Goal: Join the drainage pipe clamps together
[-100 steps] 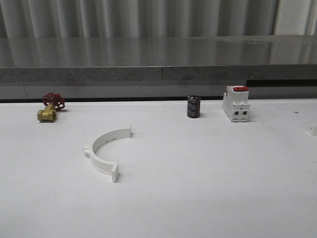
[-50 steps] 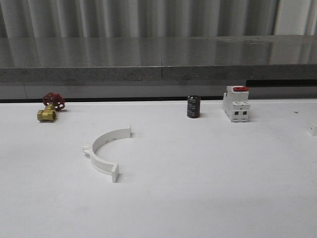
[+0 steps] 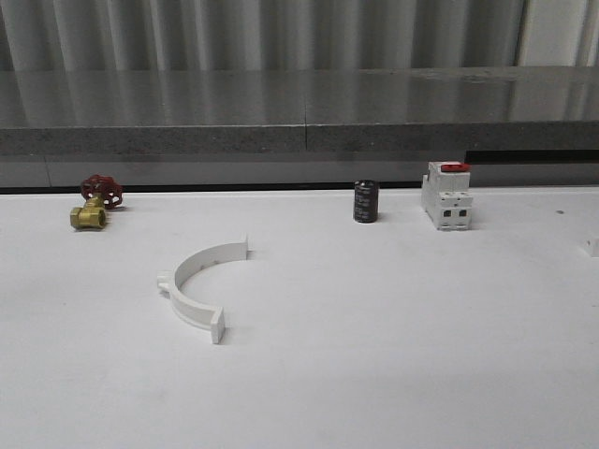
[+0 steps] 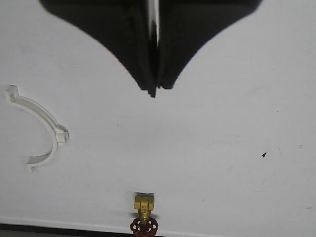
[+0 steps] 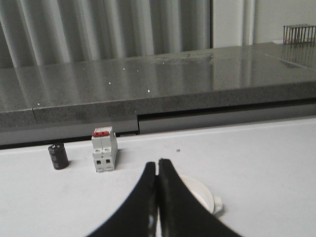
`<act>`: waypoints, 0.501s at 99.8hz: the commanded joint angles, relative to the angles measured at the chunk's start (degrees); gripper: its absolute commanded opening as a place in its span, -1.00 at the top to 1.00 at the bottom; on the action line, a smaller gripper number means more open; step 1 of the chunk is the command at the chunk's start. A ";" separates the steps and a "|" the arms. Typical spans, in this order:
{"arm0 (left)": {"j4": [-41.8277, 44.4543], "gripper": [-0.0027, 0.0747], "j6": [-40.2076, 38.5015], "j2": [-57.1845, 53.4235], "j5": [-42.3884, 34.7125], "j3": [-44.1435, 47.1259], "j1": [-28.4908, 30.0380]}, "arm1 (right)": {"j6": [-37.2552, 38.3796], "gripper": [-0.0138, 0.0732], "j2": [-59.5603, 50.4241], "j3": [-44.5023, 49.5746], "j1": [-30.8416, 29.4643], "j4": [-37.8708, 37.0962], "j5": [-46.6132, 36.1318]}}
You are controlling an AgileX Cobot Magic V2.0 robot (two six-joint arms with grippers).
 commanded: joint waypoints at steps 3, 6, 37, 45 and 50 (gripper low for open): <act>-0.65 0.98 -0.04 0.01 -3.47 -1.65 -0.44 | -1.10 0.84 -1.05 -1.69 -0.23 -0.76 -6.25; -0.65 0.98 -0.04 0.01 -3.47 -1.65 -0.44 | -1.10 0.84 -0.94 -2.29 -0.23 -0.76 -4.78; -0.65 0.98 -0.04 0.01 -3.47 -1.65 -0.44 | -1.04 0.84 15.13 -19.05 -0.23 -0.43 14.20; -0.65 0.98 -0.04 0.01 -3.47 -1.65 -0.44 | -1.04 0.84 23.57 -25.06 -0.23 -0.43 19.45; -0.65 0.98 -0.04 0.01 -3.47 -1.65 -0.44 | -1.04 0.84 28.37 -28.95 -0.23 -0.43 22.83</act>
